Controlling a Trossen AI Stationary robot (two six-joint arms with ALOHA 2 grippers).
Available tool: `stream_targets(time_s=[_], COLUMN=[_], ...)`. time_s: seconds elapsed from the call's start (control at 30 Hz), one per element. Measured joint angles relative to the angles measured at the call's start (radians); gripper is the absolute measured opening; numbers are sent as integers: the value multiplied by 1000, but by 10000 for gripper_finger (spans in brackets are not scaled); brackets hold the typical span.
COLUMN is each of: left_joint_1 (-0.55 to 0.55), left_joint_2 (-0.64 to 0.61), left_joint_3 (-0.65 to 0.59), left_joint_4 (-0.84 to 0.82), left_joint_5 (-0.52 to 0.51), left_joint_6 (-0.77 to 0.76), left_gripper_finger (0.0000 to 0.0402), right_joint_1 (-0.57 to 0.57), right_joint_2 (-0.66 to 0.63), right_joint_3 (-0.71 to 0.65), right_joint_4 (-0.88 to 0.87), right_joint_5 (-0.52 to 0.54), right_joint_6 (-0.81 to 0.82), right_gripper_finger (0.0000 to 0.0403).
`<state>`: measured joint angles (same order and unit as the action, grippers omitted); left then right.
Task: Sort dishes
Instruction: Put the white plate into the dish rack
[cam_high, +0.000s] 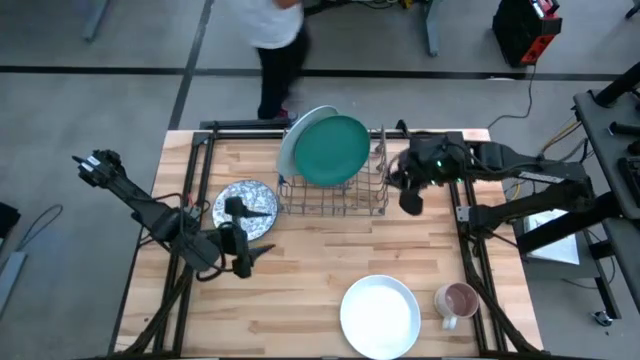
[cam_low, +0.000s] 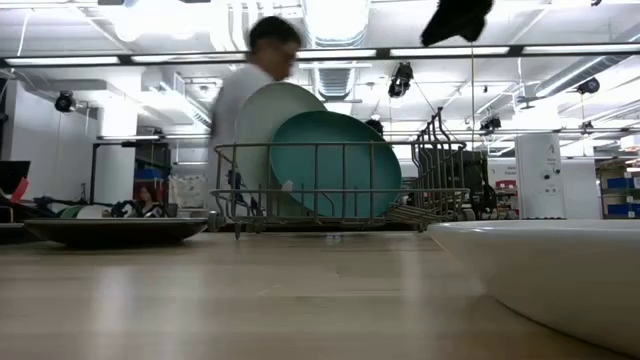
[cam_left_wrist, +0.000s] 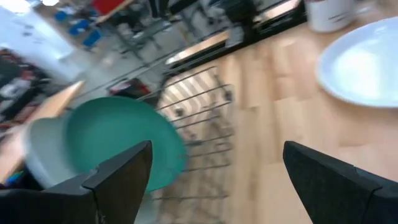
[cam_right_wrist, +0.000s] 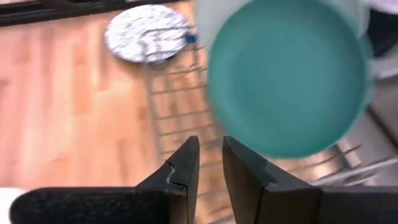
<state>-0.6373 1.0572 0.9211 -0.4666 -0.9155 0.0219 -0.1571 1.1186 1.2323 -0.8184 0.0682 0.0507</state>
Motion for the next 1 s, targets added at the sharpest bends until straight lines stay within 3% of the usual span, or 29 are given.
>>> stream_targets(time_s=[0.2,0.37,0.57,1.0], left_joint_1=[5,5,5,1], left_joint_2=[58,122,210,362], left_joint_3=[0,24,75,150], left_joint_4=[111,137,135,126], left_joint_5=[118,122,201,201], left_joint_6=[43,54,44,-2], left_gripper_finger=[349,349,321,258], right_joint_1=[150,262,396,623], right_joint_2=[-43,-43,-26,90], right_joint_3=[-38,-83,-155,-350], right_joint_4=[-61,-63,-56,140], right_joint_5=[2,3,3,21], right_joint_6=[202,317,349,460], right_gripper_finger=[44,47,59,99])
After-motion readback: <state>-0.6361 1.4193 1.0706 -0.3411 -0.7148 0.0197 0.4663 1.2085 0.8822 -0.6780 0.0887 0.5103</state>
